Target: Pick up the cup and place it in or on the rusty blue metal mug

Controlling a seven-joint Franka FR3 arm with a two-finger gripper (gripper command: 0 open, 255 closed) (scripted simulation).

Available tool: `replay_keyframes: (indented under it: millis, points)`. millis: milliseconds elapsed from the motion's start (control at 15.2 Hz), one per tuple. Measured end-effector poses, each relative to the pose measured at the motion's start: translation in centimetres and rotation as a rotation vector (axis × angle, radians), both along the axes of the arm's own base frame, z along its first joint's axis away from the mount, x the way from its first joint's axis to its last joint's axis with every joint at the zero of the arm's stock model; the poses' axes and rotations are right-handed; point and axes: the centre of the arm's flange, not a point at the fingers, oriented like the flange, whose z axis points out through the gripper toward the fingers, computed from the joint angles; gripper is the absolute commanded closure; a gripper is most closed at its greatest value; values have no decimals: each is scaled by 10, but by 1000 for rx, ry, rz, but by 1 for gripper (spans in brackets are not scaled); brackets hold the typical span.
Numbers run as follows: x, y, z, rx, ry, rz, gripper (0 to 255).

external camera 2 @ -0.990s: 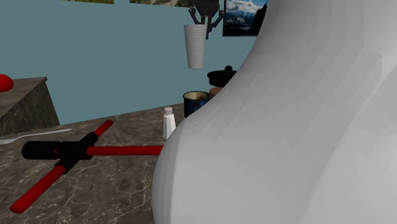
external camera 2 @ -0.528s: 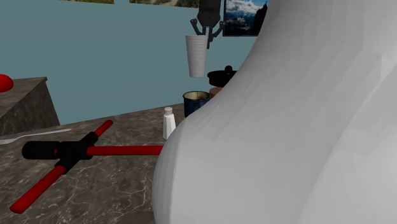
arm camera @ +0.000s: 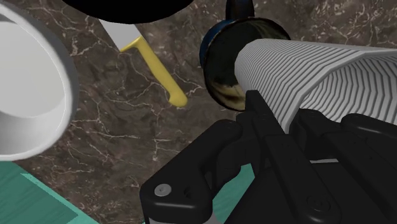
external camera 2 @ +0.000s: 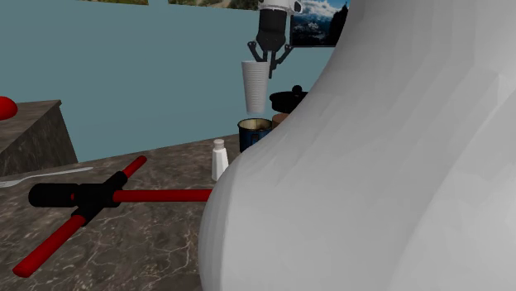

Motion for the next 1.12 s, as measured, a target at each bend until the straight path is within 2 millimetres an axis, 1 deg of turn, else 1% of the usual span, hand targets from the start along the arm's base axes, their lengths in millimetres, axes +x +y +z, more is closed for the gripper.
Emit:
replay_keyframes:
  millis: [396,594,858,924,1122]
  points:
    - [0,0,-33,0,0,0,255]
    - [0,0,-38,0,0,0,255]
    - [0,0,-39,0,-1,0,255]
    - [0,0,-39,0,-1,0,0]
    - [0,0,-39,0,-1,0,0]
